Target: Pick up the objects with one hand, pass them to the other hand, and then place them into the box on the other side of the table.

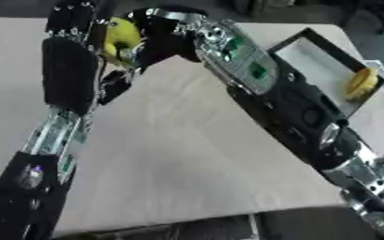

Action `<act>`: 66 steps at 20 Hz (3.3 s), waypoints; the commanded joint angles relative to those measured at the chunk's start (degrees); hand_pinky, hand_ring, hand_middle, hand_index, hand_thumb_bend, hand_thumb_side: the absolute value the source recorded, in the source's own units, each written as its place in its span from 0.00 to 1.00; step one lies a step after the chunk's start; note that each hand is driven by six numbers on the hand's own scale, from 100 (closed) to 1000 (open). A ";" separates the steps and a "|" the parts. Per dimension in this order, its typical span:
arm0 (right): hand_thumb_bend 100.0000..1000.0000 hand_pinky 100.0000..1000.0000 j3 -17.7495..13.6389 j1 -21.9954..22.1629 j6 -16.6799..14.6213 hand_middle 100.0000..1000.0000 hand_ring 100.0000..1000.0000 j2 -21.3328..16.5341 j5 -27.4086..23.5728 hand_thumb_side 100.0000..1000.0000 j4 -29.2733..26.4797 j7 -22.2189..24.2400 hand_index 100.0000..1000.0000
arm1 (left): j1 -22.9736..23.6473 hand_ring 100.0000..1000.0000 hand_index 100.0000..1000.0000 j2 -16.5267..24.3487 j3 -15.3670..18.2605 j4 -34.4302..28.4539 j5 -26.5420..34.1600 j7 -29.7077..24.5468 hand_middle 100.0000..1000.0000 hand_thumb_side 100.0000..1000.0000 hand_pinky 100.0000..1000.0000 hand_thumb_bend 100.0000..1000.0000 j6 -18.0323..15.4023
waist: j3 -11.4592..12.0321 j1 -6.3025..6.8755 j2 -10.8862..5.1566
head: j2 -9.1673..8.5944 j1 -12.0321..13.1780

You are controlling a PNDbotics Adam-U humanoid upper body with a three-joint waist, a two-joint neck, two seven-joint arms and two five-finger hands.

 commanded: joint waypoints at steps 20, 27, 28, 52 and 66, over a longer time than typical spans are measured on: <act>0.00 1.00 -12.19 11.35 -2.31 0.53 0.94 -16.92 -8.04 0.00 -3.40 -8.09 0.63 | 2.78 0.68 0.79 18.28 3.30 -0.39 18.44 -8.61 0.67 0.20 0.70 0.61 0.99 | -3.02 3.16 -3.20 | 0.35 1.50; 0.00 1.00 -20.49 19.62 -3.51 0.55 0.95 -22.92 -16.40 0.03 -6.78 -11.73 0.64 | 5.64 0.64 0.77 25.86 7.69 -6.90 39.15 -11.61 0.67 0.29 0.70 0.33 1.86 | -3.57 3.67 -2.89 | 0.35 1.42; 0.00 1.00 -21.44 20.86 -3.85 0.55 0.95 -23.52 -16.98 0.03 -6.71 -12.02 0.64 | 6.14 0.64 0.77 26.67 8.46 -7.49 42.51 -11.94 0.68 0.31 0.70 0.32 2.24 | -3.60 3.72 -2.81 | 0.33 1.57; 0.00 1.00 -28.04 31.66 -18.10 0.58 0.95 -25.59 -12.73 0.04 9.73 -8.42 0.66 | 10.26 0.64 0.77 30.68 16.28 -15.55 75.02 -10.51 0.70 0.53 0.72 0.25 5.87 | -1.93 3.74 -0.04 | -3.31 -0.98; 0.00 1.00 -30.58 33.81 -24.79 1.00 1.00 -25.71 4.50 0.00 12.26 -17.04 1.00 | 11.17 0.64 0.77 31.15 16.97 -16.72 75.37 -9.43 0.70 0.52 0.72 0.27 5.96 | -2.00 3.81 1.00 | -3.38 0.27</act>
